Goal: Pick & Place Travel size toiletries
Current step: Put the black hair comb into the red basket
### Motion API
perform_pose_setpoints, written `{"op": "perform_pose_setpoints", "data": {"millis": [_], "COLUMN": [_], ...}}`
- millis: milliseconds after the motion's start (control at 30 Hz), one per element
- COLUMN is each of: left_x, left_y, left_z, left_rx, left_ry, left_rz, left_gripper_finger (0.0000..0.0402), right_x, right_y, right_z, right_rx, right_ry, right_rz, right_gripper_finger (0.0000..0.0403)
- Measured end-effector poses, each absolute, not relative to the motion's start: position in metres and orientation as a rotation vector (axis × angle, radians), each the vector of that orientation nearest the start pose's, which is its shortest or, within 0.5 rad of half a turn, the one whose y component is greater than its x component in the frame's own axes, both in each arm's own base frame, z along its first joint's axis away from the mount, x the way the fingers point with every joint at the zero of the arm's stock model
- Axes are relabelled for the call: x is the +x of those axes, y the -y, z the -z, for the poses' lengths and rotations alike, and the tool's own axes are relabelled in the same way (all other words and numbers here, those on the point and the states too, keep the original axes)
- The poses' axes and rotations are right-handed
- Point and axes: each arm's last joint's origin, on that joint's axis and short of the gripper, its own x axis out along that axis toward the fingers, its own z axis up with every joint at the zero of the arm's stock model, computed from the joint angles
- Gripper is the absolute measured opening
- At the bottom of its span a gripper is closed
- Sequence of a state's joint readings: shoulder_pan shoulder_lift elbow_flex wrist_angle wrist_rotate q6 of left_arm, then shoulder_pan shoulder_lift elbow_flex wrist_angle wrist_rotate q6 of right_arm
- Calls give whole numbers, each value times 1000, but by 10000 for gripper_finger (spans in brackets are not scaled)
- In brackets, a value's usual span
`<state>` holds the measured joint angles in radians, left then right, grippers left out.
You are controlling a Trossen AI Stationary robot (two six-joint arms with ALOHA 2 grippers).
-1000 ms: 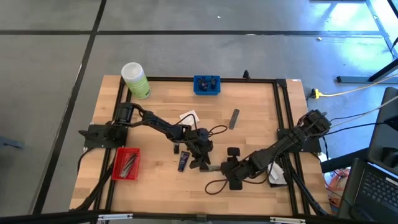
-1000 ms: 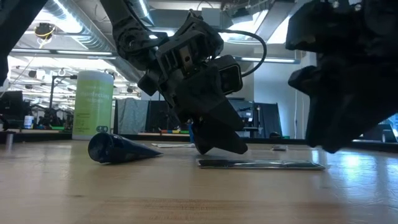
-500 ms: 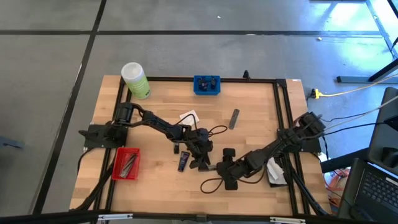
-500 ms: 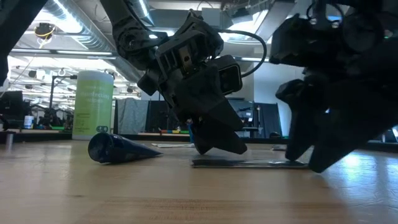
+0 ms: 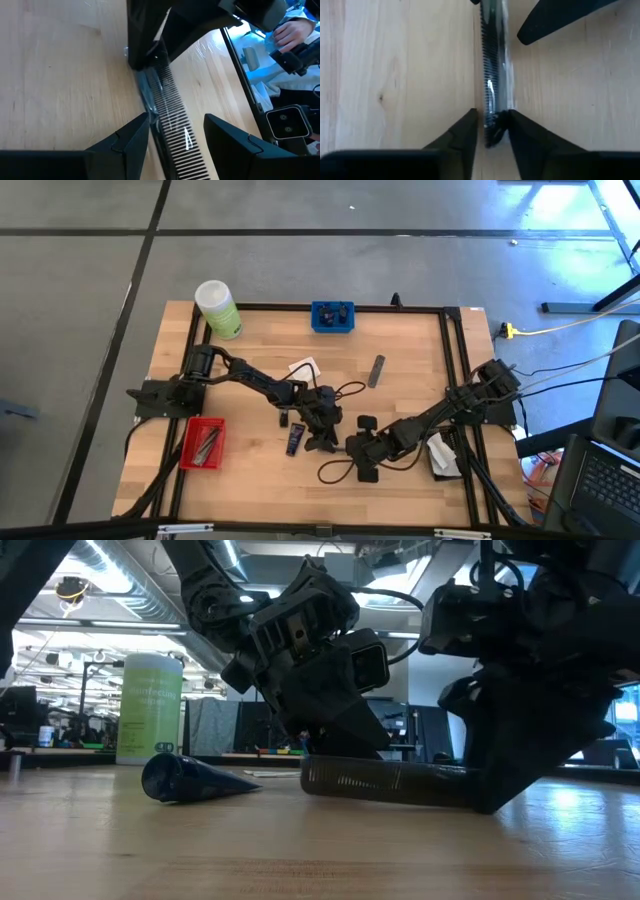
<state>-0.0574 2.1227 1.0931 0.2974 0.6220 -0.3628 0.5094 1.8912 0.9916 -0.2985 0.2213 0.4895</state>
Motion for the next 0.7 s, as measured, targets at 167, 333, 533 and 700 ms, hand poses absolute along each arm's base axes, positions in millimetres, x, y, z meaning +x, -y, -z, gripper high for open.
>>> {"op": "perform_pose_setpoints", "data": {"millis": [167,333,533,700], "left_x": [402,402,402,401], "left_y": [40,40,40,37], "left_z": [-88,-88,-88,-89], "left_rx": [-541,-536,-524,-572], "left_ry": [-831,-831,-830,-843], "left_rz": [514,516,534,601], "left_gripper_finger": [187,187,187,187], "right_x": [297,297,296,290], "right_y": [-160,-160,-161,-160], "right_z": [-110,-111,-113,-123], "right_rx": [7,14,31,40], "right_ry": [-1141,-1147,-1155,-1162], "right_rz": [20,9,-22,-44], "right_gripper_finger": [44,15,13,13]}}
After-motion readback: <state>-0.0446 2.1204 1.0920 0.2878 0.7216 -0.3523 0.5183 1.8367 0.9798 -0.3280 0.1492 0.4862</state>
